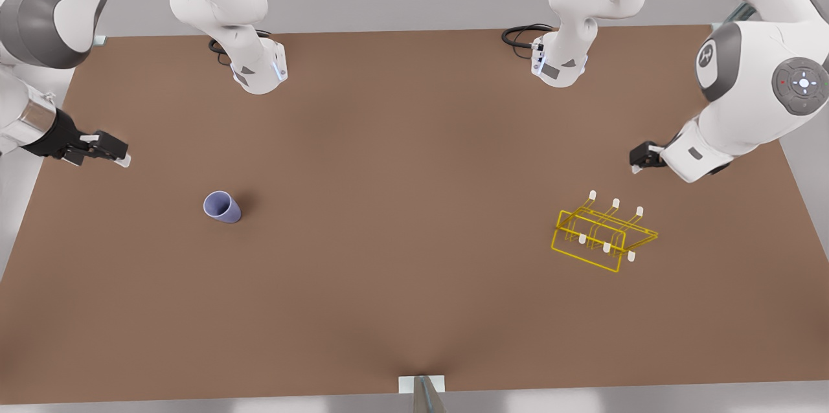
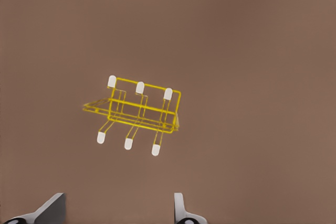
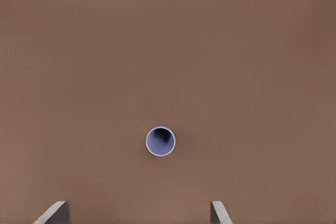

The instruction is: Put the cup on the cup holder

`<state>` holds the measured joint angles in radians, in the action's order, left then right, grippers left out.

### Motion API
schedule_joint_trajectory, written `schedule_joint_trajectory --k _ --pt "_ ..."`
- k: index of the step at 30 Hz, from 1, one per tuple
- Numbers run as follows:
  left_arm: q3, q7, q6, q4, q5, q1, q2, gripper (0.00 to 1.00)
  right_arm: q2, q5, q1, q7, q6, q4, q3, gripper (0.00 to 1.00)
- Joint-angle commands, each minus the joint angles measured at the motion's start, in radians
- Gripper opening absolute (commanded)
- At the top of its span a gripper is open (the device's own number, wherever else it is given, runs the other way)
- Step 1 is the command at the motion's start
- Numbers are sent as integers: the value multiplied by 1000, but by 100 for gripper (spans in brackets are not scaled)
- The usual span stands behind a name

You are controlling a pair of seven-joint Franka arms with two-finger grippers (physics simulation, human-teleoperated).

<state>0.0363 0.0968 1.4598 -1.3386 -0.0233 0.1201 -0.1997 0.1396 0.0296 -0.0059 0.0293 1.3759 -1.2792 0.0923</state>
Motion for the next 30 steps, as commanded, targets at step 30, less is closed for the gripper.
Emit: schedule_joint_trajectory --k 30 --pt "23 57 56 -8 -7 0 -70 100 -8 -82 56 115 788 -825 -59 100"
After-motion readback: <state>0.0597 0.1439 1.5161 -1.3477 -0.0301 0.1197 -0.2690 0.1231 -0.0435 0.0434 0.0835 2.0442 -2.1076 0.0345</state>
